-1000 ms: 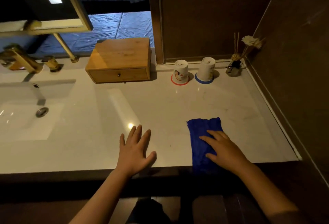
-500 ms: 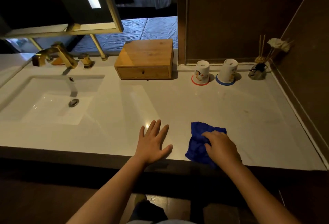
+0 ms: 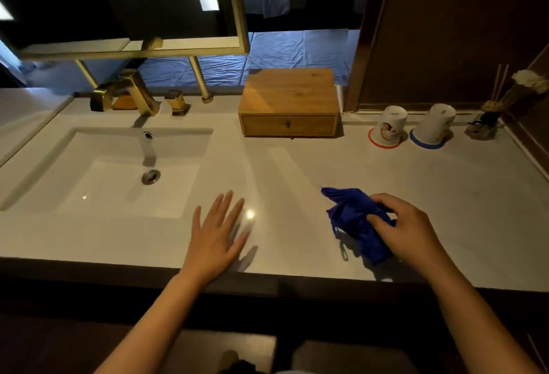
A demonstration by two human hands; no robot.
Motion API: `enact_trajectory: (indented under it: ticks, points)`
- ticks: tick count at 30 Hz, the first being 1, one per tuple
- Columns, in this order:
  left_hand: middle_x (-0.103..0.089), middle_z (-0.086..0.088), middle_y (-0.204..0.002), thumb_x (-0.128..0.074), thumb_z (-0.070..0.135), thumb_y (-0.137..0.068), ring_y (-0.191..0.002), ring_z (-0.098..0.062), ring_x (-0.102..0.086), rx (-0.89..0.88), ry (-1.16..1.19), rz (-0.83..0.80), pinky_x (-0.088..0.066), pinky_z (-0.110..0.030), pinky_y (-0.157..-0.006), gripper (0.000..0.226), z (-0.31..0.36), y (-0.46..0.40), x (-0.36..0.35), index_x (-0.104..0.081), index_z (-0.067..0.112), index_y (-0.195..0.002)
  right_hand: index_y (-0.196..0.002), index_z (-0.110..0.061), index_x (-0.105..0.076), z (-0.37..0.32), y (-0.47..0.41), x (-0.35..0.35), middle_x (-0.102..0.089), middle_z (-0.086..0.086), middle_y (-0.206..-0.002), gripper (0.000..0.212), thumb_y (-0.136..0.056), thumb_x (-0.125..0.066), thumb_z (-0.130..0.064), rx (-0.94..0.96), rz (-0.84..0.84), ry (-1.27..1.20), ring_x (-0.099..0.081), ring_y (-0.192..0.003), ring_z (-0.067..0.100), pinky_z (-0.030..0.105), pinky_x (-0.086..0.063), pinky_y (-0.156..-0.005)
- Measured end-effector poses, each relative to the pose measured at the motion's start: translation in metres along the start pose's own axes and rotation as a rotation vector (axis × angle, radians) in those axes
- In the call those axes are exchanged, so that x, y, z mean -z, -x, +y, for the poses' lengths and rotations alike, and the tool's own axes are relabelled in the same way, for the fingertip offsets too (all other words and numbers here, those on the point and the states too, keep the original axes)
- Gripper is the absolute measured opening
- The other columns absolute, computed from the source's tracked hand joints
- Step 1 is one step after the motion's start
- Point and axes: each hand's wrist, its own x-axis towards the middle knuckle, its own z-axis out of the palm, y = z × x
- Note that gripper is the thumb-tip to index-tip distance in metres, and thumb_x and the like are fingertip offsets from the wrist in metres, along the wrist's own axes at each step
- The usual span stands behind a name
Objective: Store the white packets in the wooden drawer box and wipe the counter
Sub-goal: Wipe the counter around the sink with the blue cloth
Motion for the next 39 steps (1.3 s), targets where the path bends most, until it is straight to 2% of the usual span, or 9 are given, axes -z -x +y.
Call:
enact_trajectory:
  ticks: [7,13,17,20,24,27,32,36,39]
  points:
    - [-0.007,0.000,-0.159,-0.010,0.062,-0.082,-0.143,-0.010,0.002,0.196,-0.090,-0.067,-0.001,-0.050,-0.115,0.074,-0.193,0.018,0.039,-0.013,0.030,-0.148,-0.105,-0.024,-0.062,-0.074,0.007,-0.029,-0.061,-0.005,-0.098,0.028,-0.086,-0.057,-0.004,-0.008,0.197,0.005,-0.054,-0.089,0.013,0.019,-0.041,-0.070]
    - [-0.016,-0.001,-0.159,-0.008,0.065,-0.081,-0.147,-0.018,-0.008,0.202,-0.097,-0.154,-0.002,-0.052,-0.116,0.076,-0.233,0.020,0.032,-0.021,0.030,-0.147,-0.109,-0.022,-0.058,-0.106,0.016,-0.076,-0.056,-0.008,-0.097,0.030,-0.085,-0.055,-0.005,0.102,0.321,0.121,-0.051,-0.088,0.007,0.018,-0.040,-0.073]
    - [-0.021,-0.001,-0.157,-0.013,0.062,-0.084,-0.147,-0.019,-0.011,0.201,-0.084,-0.133,-0.004,-0.051,-0.116,0.072,-0.235,0.018,0.030,-0.025,0.029,-0.146,-0.115,-0.011,-0.059,-0.080,0.009,-0.138,-0.062,0.008,-0.113,0.028,-0.088,-0.052,-0.007,-0.018,-0.002,0.310,-0.053,-0.106,0.027,0.032,-0.041,-0.086]
    - [-0.022,-0.001,-0.157,-0.018,0.058,-0.085,-0.146,-0.019,-0.013,0.200,-0.080,-0.126,-0.004,-0.051,-0.116,0.068,-0.235,0.019,0.029,-0.026,0.029,-0.146,-0.117,-0.011,-0.058,-0.059,0.010,-0.172,-0.058,0.008,-0.125,0.028,-0.091,-0.052,-0.014,-0.058,-0.149,0.406,-0.046,-0.120,0.025,0.030,-0.038,-0.094]
    - [-0.025,-0.001,-0.156,-0.018,0.058,-0.084,-0.146,-0.019,-0.016,0.199,-0.087,-0.116,-0.004,-0.051,-0.116,0.069,-0.236,0.018,0.029,-0.027,0.029,-0.146,-0.144,-0.024,-0.027,-0.042,0.006,-0.178,-0.013,0.006,-0.158,0.058,-0.092,-0.049,-0.039,-0.067,-0.246,0.477,-0.011,-0.145,0.021,0.033,-0.019,-0.115]
    - [-0.025,-0.001,-0.156,-0.017,0.059,-0.084,-0.146,-0.019,-0.016,0.205,-0.088,-0.115,-0.004,-0.051,-0.116,0.069,-0.236,0.018,0.029,-0.028,0.029,-0.145,-0.144,-0.041,0.007,-0.034,0.001,-0.167,0.021,0.002,-0.156,0.080,-0.084,-0.040,-0.065,-0.087,-0.429,0.610,0.015,-0.144,0.018,0.042,0.002,-0.117]
    - [-0.025,-0.002,-0.156,-0.020,0.057,-0.085,-0.146,-0.020,-0.016,0.213,-0.087,-0.121,-0.004,-0.051,-0.116,0.068,-0.233,0.017,0.030,-0.028,0.028,-0.146,-0.142,-0.046,0.011,-0.030,-0.005,-0.147,0.028,0.003,-0.154,0.093,-0.072,-0.047,-0.068,-0.090,-0.635,0.781,0.023,-0.142,0.019,0.057,0.015,-0.110]
    - [-0.024,-0.002,-0.157,-0.020,0.057,-0.085,-0.146,-0.021,-0.015,0.220,-0.091,-0.126,-0.003,-0.051,-0.116,0.068,-0.233,0.017,0.031,-0.027,0.028,-0.146,-0.146,-0.036,-0.002,-0.035,0.001,-0.169,0.009,0.004,-0.159,0.073,-0.086,-0.039,-0.053,-0.088,-0.224,0.594,0.011,-0.145,0.017,0.048,0.004,-0.116]
    - [-0.023,-0.002,-0.157,-0.020,0.057,-0.085,-0.146,-0.021,-0.014,0.215,-0.088,-0.134,-0.003,-0.051,-0.116,0.068,-0.232,0.018,0.031,-0.027,0.027,-0.146,-0.146,-0.032,0.004,-0.033,0.011,-0.196,0.007,0.005,-0.159,0.067,-0.092,-0.026,-0.057,-0.039,-0.149,0.671,0.010,-0.145,0.019,0.042,0.003,-0.117]
